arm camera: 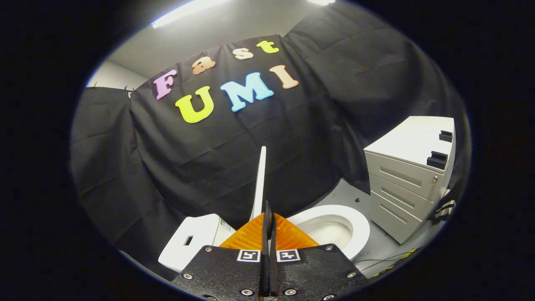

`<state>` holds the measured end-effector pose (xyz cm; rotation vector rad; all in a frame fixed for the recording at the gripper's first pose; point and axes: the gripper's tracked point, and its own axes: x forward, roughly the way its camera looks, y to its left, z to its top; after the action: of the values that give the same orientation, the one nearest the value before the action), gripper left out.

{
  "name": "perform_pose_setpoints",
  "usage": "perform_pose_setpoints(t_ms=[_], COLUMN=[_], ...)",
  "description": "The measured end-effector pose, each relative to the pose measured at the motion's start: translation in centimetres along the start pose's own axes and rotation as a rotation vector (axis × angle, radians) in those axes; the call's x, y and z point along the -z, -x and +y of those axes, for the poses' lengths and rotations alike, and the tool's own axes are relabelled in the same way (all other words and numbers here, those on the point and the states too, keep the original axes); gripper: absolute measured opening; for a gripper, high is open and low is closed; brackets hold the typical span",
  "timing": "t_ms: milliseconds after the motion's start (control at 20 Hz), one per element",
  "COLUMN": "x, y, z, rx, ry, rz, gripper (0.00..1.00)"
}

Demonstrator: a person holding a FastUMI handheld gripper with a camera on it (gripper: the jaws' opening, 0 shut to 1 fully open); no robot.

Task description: Open the toilet lid.

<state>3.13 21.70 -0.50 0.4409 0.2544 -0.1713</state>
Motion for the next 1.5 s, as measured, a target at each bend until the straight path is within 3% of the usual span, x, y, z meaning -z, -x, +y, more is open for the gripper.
perform_pose_setpoints(t_ms=[1500], x=[3.0], y=[0.6], z=[18.1], rx=[-0.232], ry=[0.241], rz=[-0.012], gripper=[0.0])
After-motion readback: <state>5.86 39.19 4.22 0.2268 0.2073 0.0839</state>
